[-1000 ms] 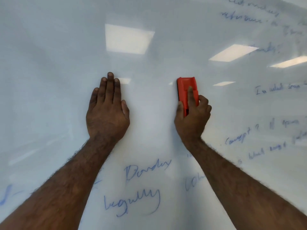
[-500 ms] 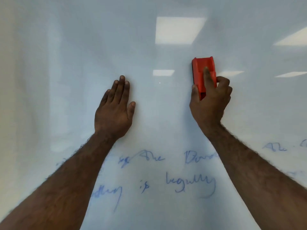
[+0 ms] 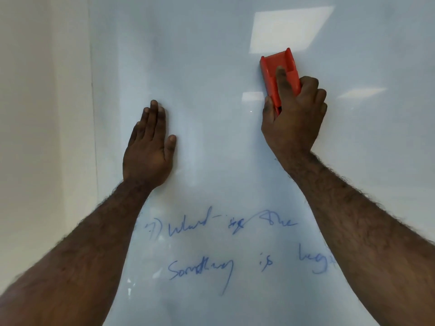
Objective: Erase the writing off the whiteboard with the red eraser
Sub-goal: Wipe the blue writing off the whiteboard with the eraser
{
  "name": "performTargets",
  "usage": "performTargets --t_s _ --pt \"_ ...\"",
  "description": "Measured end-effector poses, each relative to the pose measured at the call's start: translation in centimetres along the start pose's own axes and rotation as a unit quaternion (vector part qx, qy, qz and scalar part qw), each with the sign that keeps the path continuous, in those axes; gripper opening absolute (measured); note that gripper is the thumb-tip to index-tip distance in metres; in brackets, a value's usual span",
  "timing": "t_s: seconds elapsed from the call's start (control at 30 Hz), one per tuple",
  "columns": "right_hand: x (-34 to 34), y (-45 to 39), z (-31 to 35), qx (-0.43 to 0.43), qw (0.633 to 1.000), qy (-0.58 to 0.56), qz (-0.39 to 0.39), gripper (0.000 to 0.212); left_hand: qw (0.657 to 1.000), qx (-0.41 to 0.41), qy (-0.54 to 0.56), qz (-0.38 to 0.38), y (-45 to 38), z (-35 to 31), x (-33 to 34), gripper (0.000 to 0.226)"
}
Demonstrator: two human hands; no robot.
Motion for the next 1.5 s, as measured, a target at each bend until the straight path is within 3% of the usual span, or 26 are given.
performTargets --t_s 0.23,0.53,0.63,0.77,0.83,0.9,0.97,1.1,1.2,1.27,1.37,1.5 --pt "1.2 7.1 8.4 -0.165 0.984 -0.057 0.029 0.051 0.997 -0.029 0.039 -0.063 0.6 2.0 0.2 0.056" --pt "2.1 20.2 13.9 -0.291 0.948 -0.095 0.084 0.051 0.998 0.002 0.032 -0.056 4.4 8.3 0.2 0.055" --pt "1.9 24.6 14.4 -0.386 0.904 -0.135 0.125 0.049 0.997 0.008 0.03 -0.064 4.6 8.6 0.3 0.055" --pt "1.0 28.4 14.1 -0.529 0.805 -0.147 0.225 0.04 0.997 0.008 0.023 -0.074 4.7 8.6 0.4 0.054" --pt "0.5 27.6 13.5 -0.566 0.778 -0.161 0.22 0.038 0.997 0.007 0.018 -0.075 4.7 8.7 0.5 0.054" --pt "0.2 24.4 12.7 -0.559 0.791 -0.167 0.182 0.037 0.997 0.006 0.018 -0.075 4.7 8.6 0.4 0.054" --pt "0.3 19.2 12.0 -0.506 0.841 -0.138 0.132 0.039 0.997 0.006 0.022 -0.072 4.7 8.6 0.5 0.054" --pt "1.0 7.9 9.8 -0.308 0.949 -0.039 0.059 0.048 0.997 0.002 0.02 -0.075 4.8 8.7 0.5 0.054" --pt "1.2 5.7 9.0 -0.202 0.979 -0.003 0.036 0.053 0.997 0.001 0.02 -0.078 4.9 8.7 0.6 0.054" --pt "1.4 8.6 10.0 -0.223 0.974 -0.027 0.043 0.053 0.997 0.002 0.019 -0.08 4.9 8.7 0.6 0.054" --pt "1.3 16.8 11.7 -0.32 0.94 -0.086 0.082 0.049 0.997 0.003 0.018 -0.079 4.8 8.8 0.7 0.055" --pt "-0.1 29.3 11.7 -0.46 0.857 -0.154 0.174 0.039 0.997 0.005 0.015 -0.078 4.9 8.8 0.8 0.055"
Point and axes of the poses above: each hand's wrist, its own y-axis away from the middle knuckle, its own x-axis out of the palm, z = x × y, the point moved 2 cm from there along -y, towards the middle knuckle, and after that the axes turned 8 degrees about -x, right-handed, at the moved point
